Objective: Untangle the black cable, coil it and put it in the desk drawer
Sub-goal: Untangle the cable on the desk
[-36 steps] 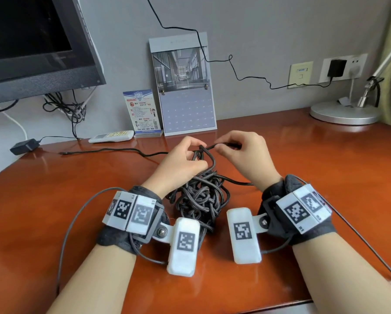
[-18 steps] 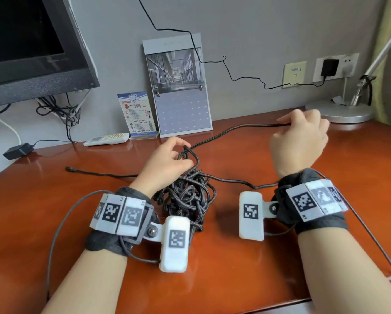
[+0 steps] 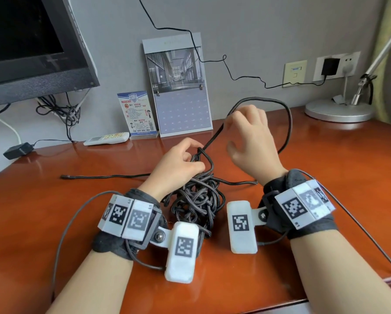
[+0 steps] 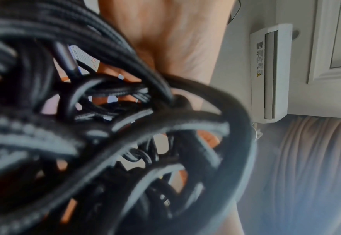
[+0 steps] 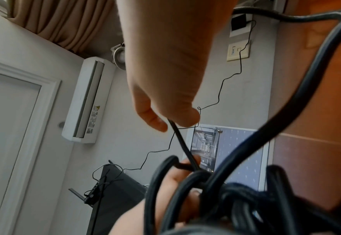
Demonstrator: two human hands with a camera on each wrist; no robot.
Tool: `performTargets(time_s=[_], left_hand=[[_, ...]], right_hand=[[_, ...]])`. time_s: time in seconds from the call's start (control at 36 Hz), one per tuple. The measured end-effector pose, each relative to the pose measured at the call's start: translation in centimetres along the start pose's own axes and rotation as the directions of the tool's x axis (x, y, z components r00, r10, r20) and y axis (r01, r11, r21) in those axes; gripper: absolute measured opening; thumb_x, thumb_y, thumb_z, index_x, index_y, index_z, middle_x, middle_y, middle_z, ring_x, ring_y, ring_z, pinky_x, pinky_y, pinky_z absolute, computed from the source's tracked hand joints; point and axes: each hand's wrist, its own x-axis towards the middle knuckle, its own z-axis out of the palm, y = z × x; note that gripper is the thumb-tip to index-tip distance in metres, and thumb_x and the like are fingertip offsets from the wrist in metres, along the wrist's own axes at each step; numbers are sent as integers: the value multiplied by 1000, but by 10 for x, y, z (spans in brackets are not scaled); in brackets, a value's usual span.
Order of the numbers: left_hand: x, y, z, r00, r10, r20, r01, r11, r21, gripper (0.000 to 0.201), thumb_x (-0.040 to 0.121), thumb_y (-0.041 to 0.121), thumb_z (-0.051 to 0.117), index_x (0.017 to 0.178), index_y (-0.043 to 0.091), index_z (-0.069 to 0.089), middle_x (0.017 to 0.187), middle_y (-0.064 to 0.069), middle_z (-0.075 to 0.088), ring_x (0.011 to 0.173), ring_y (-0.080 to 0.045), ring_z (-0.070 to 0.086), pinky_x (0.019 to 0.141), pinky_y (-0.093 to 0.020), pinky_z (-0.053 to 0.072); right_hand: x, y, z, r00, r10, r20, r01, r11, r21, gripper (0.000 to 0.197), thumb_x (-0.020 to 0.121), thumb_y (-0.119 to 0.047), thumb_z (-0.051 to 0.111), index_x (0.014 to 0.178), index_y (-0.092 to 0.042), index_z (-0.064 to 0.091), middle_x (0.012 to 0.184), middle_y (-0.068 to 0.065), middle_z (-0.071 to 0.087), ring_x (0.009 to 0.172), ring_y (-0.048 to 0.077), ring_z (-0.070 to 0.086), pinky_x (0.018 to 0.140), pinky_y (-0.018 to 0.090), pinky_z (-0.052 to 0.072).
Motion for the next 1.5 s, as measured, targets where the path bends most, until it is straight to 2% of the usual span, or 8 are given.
performTargets(time_s=[0.19, 0.42, 0.53, 0.69, 1.0, 1.22, 1.39, 1.5], left_hand=[[-1, 2, 2, 1000, -2, 27, 3, 1000, -23, 32, 83, 14, 57, 109, 32, 52, 69, -7, 36, 48, -12, 28, 52, -28, 25], [-1, 4, 2, 999, 16, 34, -16, 1000, 4, 33, 83, 14, 57, 111, 32, 53, 69, -6, 36, 43, -8, 27, 44, -21, 25], [0, 1, 0, 1000, -6, -17, 6, 1000, 21, 33, 82, 15, 59, 110, 30, 54, 63, -3, 39, 37, -5, 27, 38, -16, 25], [2, -2, -1, 998, -29, -63, 31, 999, 29, 30, 82, 14, 59, 108, 27, 55, 58, 1, 37, 34, -5, 26, 36, -14, 22], [1, 0, 2, 999, -24, -35, 24, 1000, -13, 29, 82, 13, 59, 107, 28, 55, 70, -8, 41, 45, -10, 27, 44, -22, 24], [0, 1, 2, 999, -46, -23, 45, 999, -23, 29, 82, 15, 59, 107, 29, 55, 74, -7, 47, 54, -16, 35, 53, -28, 28], [0, 1, 2, 999, -32, -25, 32, 999, -12, 29, 82, 14, 59, 107, 28, 56, 70, -6, 43, 49, -13, 32, 48, -26, 27], [0, 1, 2, 999, -10, -35, 10, 1000, 14, 30, 83, 14, 58, 109, 28, 56, 57, 4, 33, 41, -6, 27, 41, -19, 23]], right_hand=[[-1, -5, 6, 990, 14, 143, 6, 991, -133, 28, 69, -11, 65, 95, -19, 71, 80, -2, 34, 81, 30, 45, 67, 36, 38], [-2, 2, 2, 978, 203, -47, -208, 945, -251, 11, 72, -26, 74, 82, -28, 76, 71, -4, 42, 82, 31, 48, 70, 32, 21], [-1, 22, -17, 870, 443, -214, -491, 810, -320, 23, 82, -19, 59, 95, -32, 74, 96, 2, 67, 97, 32, 50, 77, 37, 29], [-5, 44, -36, 723, 643, -253, -691, 678, -252, 30, 82, -10, 49, 95, -23, 72, 106, 9, 64, 107, 36, 45, 87, 39, 29], [-1, 9, -13, 963, 253, 88, -229, 949, -216, 33, 68, -18, 54, 92, -30, 73, 107, 0, 49, 112, 30, 37, 89, 35, 16], [-2, -7, -2, 958, 8, 287, -19, 999, 36, 18, 76, -26, 71, 91, -34, 75, 91, -7, 61, 100, 22, 47, 91, 32, 18], [-1, -9, -1, 957, 86, 279, -92, 996, 9, 17, 80, -17, 70, 89, -30, 76, 85, -5, 67, 88, 24, 56, 87, 37, 34], [-3, -5, -1, 968, 158, 193, -128, 979, -158, 15, 84, -19, 65, 88, -30, 75, 92, -6, 68, 97, 22, 55, 92, 36, 27]])
